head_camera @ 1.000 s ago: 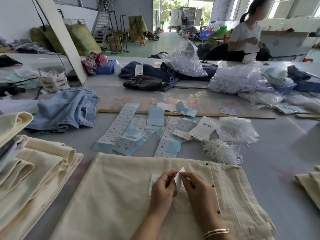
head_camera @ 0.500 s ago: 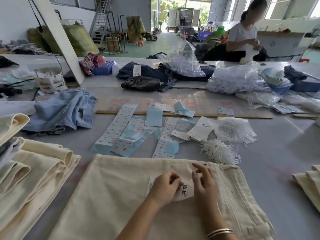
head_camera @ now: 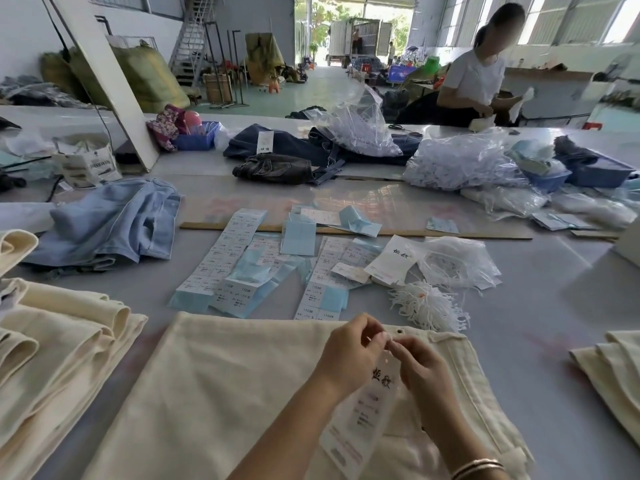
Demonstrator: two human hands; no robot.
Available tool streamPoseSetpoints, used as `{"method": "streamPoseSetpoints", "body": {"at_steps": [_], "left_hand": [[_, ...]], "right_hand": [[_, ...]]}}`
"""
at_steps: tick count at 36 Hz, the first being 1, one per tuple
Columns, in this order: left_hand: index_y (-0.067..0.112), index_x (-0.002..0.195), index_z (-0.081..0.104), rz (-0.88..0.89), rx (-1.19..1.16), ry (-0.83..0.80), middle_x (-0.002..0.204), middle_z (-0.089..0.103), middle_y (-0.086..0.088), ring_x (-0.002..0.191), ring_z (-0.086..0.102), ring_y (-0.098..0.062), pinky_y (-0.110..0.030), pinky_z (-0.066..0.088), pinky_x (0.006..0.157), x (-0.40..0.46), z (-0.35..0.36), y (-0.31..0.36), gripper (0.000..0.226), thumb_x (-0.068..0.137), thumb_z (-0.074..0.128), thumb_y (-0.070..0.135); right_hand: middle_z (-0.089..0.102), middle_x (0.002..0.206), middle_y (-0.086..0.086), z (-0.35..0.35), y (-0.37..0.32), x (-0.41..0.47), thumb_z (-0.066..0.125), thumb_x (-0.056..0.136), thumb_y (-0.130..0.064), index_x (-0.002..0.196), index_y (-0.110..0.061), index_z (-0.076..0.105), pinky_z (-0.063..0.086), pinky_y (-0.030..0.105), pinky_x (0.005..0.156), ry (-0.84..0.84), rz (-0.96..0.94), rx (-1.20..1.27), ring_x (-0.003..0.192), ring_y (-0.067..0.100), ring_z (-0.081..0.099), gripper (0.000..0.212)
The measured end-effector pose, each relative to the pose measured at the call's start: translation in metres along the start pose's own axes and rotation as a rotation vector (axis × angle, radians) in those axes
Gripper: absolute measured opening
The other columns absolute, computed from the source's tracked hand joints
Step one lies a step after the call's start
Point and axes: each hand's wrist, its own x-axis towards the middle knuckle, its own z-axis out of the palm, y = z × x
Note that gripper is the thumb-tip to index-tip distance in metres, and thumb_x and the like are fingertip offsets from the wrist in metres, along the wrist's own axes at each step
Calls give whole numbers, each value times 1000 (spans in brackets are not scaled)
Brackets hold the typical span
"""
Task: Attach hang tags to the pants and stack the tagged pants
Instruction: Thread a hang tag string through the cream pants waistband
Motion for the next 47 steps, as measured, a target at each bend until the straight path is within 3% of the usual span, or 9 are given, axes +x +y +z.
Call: {"method": "streamPoseSetpoints", "body": {"at_steps": [2,6,12,17,22,33,41,44,47], "left_hand": [[20,95,61,-15,-11,-23,86,64,8,79,59,-6,-15,48,72,5,6,-4,8,95,56,26],[15,99,64,-32,179,-28,100,64,0,89,59,-14,-24,47,79,18,22,-14,12,94,55,21],[16,110,62,93,470,-117,117,59,-3,109,51,-22,-35,41,90,36,58,-7,21,95,48,20],[19,124,55,159,626,-188,130,54,-2,118,48,-24,-40,35,94,50,87,3,30,97,45,27],[25,118,59,33,665,-173,125,58,-1,118,47,-24,-38,31,90,59,106,6,34,91,53,46],[24,102,67,-330,105,-77,109,70,6,107,60,-16,-31,40,96,62,96,7,26,91,56,45],[22,94,68,-143,-176,-73,91,70,7,86,63,-8,-25,51,84,32,86,-8,15,89,65,36],[23,89,65,-168,-298,-75,84,66,9,81,60,-6,-25,50,82,25,85,-12,11,95,59,30],[21,98,60,-201,-353,-57,83,64,5,81,61,-13,-31,52,83,23,84,-13,8,95,58,28]], "right_hand": [[68,72,9,-11,-5,1,67,80,-22,74,-16,72,44,29,56,35,86,68,59,17,56,9],[67,67,11,-44,-7,13,60,88,-5,78,-10,67,46,24,45,190,168,4,48,17,56,13],[70,64,11,-76,2,28,63,87,-9,81,-10,70,48,38,60,275,237,-205,53,25,59,9],[73,72,8,-74,11,26,67,85,-10,79,-8,74,48,33,60,313,243,-189,59,20,61,9],[73,74,9,-75,6,22,65,87,-15,77,-15,75,51,29,55,346,243,-111,58,16,65,14],[69,63,4,-68,9,28,68,85,-27,70,-14,66,51,34,57,339,237,-503,63,21,66,20],[71,84,10,-55,10,33,66,87,-22,80,-17,74,54,52,78,401,180,-316,81,33,66,12],[70,83,1,-48,10,22,70,85,-15,77,-19,75,55,44,77,399,97,-195,84,23,66,10],[69,77,-10,-42,10,16,69,85,-10,73,-21,73,50,18,62,345,17,-181,71,0,62,17]]}}
